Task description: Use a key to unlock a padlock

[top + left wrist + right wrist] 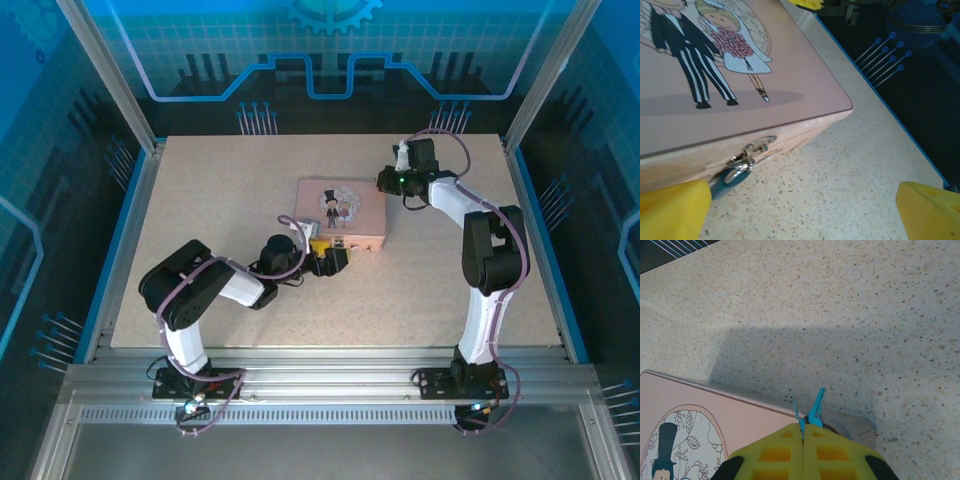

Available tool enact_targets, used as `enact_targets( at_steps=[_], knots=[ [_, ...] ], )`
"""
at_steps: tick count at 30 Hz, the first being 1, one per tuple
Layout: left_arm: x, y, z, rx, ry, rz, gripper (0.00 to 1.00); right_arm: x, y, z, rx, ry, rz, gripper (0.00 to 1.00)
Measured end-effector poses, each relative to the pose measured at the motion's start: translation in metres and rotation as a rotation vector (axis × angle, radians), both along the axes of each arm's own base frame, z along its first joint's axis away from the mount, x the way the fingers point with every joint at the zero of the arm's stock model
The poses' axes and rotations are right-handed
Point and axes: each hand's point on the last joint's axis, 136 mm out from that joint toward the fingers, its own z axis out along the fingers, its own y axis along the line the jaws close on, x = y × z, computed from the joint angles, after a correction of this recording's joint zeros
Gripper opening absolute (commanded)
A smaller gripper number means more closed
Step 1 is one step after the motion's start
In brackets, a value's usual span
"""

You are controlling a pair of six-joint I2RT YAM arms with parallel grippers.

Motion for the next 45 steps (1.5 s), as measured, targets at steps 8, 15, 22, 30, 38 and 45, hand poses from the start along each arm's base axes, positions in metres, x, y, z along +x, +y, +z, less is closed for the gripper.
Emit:
enact_targets(
  at_steps=[8, 15, 22, 30, 38, 45],
  knots=[
    [-0.003, -0.013, -0.016, 0.097, -0.028, 0.022, 0.99, 0.000, 0.000, 0.000, 0.000, -0.001, 0.000, 0.00],
    [0.005, -0.020, -0.029, 0.146, -0.047, 0.050, 0.99, -0.001, 0.003, 0.001, 0.004, -0.001, 0.007, 0.00],
    [0.015, -0.033, -0.041, 0.160, -0.069, 0.059, 0.99, -0.004, 0.013, 0.001, 0.011, 0.000, 0.031, 0.00],
    [0.011, -0.050, -0.033, 0.117, -0.077, -0.019, 0.90, -0.005, 0.015, 0.001, 0.011, 0.000, 0.035, 0.00],
    [0.012, -0.051, -0.022, 0.029, -0.044, -0.067, 0.80, -0.005, 0.015, -0.001, 0.011, -0.002, 0.035, 0.00],
    [0.014, -0.047, -0.019, -0.025, 0.004, -0.081, 0.76, -0.004, 0.015, -0.001, 0.015, -0.010, 0.037, 0.00]
  ],
)
